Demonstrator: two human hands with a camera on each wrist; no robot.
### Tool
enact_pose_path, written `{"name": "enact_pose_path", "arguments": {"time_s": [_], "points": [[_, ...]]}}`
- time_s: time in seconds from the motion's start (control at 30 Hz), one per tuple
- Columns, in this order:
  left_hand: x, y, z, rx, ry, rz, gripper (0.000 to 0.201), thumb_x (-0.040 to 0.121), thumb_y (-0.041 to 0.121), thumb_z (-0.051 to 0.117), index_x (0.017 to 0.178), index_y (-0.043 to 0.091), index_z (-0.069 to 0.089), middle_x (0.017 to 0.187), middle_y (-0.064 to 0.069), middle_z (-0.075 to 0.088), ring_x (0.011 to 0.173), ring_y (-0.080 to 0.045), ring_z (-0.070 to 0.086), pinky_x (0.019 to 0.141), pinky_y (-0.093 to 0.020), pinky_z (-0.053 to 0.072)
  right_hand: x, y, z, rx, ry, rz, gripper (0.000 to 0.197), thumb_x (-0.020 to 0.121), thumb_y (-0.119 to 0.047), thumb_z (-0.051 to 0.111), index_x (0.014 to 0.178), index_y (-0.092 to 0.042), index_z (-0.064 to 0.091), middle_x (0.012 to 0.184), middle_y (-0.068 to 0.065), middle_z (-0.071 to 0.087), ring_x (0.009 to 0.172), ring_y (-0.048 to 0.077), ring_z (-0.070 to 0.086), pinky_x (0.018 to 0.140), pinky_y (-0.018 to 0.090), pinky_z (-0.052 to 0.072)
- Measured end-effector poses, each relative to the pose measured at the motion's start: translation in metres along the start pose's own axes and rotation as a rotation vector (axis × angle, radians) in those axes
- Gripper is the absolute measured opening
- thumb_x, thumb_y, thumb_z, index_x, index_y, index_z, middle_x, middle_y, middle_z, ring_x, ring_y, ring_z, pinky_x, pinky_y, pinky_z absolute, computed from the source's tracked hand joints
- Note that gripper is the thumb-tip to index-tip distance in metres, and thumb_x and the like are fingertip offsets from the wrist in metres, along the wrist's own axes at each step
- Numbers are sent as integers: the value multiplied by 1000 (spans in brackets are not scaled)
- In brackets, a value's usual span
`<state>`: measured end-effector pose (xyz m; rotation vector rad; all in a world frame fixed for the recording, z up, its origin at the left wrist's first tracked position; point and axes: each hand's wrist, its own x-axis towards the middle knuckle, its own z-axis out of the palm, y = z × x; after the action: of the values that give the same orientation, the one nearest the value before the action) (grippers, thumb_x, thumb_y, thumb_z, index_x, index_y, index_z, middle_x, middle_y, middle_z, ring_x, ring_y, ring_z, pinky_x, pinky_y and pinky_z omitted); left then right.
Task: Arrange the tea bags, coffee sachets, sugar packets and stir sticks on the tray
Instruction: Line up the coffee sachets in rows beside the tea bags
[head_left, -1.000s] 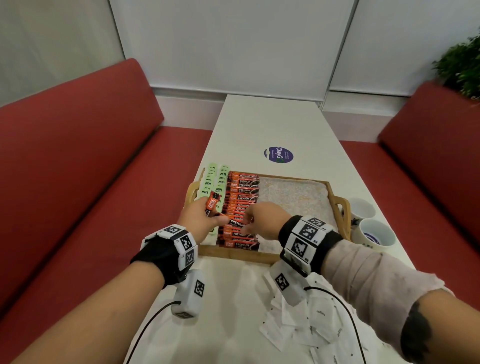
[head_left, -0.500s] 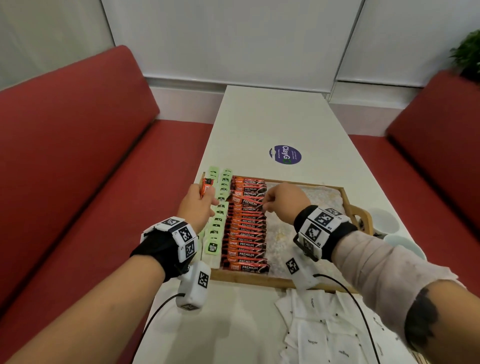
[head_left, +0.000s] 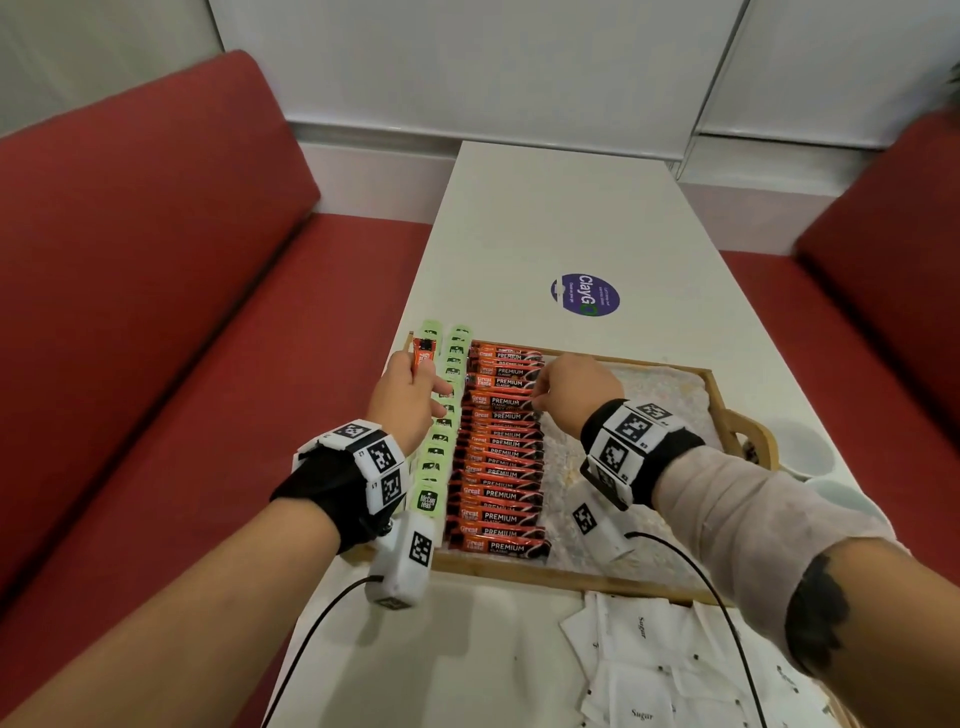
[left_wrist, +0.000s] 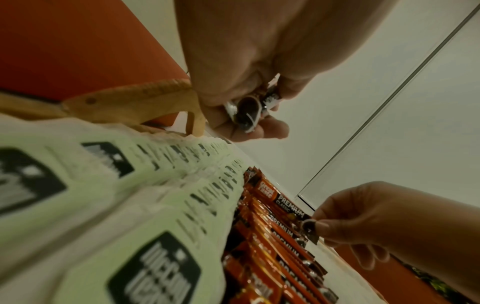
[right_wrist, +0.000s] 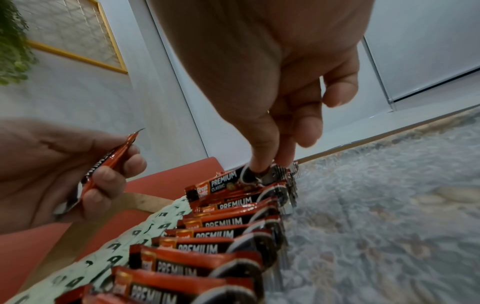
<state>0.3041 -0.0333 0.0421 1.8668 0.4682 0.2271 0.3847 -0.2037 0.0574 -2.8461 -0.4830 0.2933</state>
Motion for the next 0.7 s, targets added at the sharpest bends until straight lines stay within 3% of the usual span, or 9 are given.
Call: {"name": "enact_pose_path", "arguments": {"time_s": [0.17,0.33,0.6,0.7], "points": [[1,-3,1,-3,5,-13,18,103,25,31,103,15,45,85,6,63,60,-12,53,57,-27,39,1,1,2,-7,-17,-5,14,88,-21,61,89,-9,70,92,7,69,85,24,63,68,30,45],[-1,-4,2,-1,1,-20,20,103,27,31,105,15,47,88,4,63,60,-12,55,57,-27,41,-3,1,-1,8,-28,-26,11,88,-18,62,88,-9,66,92,7,67,87,25,62,70,30,43],[-6,-4,3,-98,13,-46,16,100,25,42,100,13,53,90,0,58,70,-13,60,42,-15,44,-6,1,-3,12,-6,-36,9,87,-20,64,87,-11,61,87,4,60,86,24,59,70,29,39],[-7,-2,2,-123,15,-54,16,99,25,45,100,13,54,90,-5,58,78,-20,61,38,-10,39,-6,1,-4,14,-8,-21,14,86,-21,65,81,-15,53,83,1,56,82,23,57,68,29,39]]}}
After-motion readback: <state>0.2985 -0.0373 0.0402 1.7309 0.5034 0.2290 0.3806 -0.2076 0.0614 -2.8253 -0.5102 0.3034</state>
